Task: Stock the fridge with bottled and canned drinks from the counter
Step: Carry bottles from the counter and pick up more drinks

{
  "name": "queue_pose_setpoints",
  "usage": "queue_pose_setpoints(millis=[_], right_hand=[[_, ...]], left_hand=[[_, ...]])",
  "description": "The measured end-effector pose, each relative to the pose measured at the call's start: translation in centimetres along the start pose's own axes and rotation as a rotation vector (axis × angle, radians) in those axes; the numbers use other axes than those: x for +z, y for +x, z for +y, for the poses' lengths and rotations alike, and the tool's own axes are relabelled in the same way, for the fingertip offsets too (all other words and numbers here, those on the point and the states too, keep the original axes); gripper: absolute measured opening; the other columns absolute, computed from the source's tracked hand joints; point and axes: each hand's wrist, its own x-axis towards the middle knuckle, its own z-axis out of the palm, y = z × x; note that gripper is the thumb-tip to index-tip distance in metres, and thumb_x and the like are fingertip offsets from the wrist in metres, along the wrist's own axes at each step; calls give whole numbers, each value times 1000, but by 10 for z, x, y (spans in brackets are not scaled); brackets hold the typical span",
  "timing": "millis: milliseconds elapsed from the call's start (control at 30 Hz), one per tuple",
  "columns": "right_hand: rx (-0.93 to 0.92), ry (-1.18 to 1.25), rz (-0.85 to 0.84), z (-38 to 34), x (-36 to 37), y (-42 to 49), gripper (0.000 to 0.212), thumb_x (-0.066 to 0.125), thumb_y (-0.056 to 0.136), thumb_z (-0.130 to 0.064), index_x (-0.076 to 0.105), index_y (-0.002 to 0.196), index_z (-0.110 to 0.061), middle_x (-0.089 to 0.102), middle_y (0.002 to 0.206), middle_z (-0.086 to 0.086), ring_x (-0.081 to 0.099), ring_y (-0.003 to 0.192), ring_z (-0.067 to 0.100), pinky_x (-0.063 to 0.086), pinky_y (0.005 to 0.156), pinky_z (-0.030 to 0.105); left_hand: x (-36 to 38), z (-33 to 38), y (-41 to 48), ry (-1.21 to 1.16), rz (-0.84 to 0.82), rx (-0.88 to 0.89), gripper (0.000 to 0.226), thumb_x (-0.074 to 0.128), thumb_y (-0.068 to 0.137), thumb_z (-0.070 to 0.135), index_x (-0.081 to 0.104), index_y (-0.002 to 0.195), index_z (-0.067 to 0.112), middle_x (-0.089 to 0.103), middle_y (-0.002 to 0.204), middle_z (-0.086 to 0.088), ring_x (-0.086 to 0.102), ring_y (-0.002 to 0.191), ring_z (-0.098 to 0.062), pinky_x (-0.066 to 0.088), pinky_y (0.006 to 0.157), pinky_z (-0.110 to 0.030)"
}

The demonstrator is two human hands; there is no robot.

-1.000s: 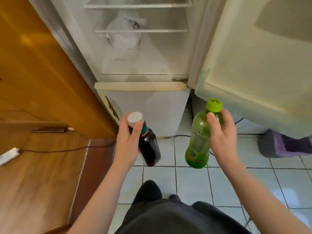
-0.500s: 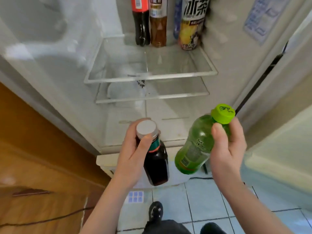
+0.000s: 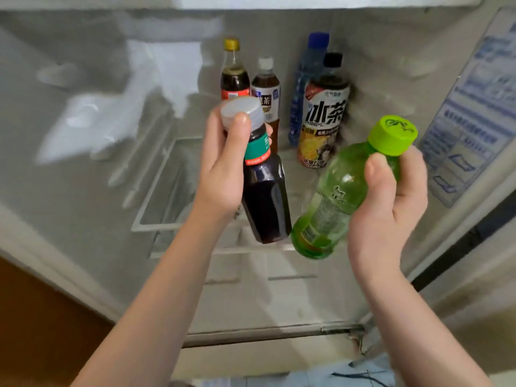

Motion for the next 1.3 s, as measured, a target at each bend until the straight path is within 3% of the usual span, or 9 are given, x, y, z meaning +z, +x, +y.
queue_pose_setpoints(millis=[133,267,333,533,733,833,967,1100,1300], right_hand=[[19,-22,113,19,26,34,16,52,88,-25,56,103,-25,56,91,-15,52,89,0,42,86,22],[101,-77,85,44,47,58,16,53,88,-30,53,100,-40,58,98,-18,54,98,3,42,91,22],[96,-131,47,57,52,65,13,52,87,-35,54,100,-36,56,95,-22,51,93,-8,37,85,10],[107,-220,-81,84,53,72,9,49,86,-43,50,95,-46,56,93,-21,50,89,-12,33,77,1],[122,-268,-182,90,45,76,51,48,82,-55,45,127,-30,53,106,-28,49,94,-18,30,78,-6],[119,-251,-274,94,29,55,54,57,80,-49,34,128,-45,48,116,-34,48,104,-16,30,85,-4],[165,-390,-354,111,11,18,71,71,69,-34,30,119,-62,44,114,-45,48,109,-16,34,87,0],[212,-525,-379,132,5,7,56,74,71,-26,49,121,-31,57,108,-17,54,100,1,39,82,18],[243,-505,-371,146,12,22,60,72,76,-23,42,126,-35,47,98,-36,44,93,-24,32,76,-6]], left_hand=[[9,-17,38,112,63,17,14,41,99,22,51,108,19,64,95,13,63,88,6,48,76,-11],[15,-39,62,212,39,9,28,45,93,30,47,117,14,57,105,5,57,97,-2,47,90,-21],[16,-50,71,209,28,-8,27,48,89,32,48,113,19,56,106,5,55,101,-6,45,95,-26],[12,-78,81,220,-27,-32,27,54,84,48,52,108,35,60,107,9,58,106,-9,46,94,-29],[7,-79,78,329,-187,-54,42,56,85,49,42,124,46,52,128,25,45,126,0,37,106,-22],[-6,-85,58,355,-273,-157,67,66,80,43,29,136,43,46,135,25,42,128,5,38,99,-10],[-27,-107,22,560,-255,-276,94,69,70,44,13,145,31,33,148,11,34,135,0,35,112,-41],[-31,-119,16,630,-259,-225,77,64,79,37,14,136,46,39,145,8,37,133,1,39,109,-42],[-27,-129,39,598,-297,-275,83,62,78,40,12,144,44,38,146,17,35,134,4,35,112,-42]])
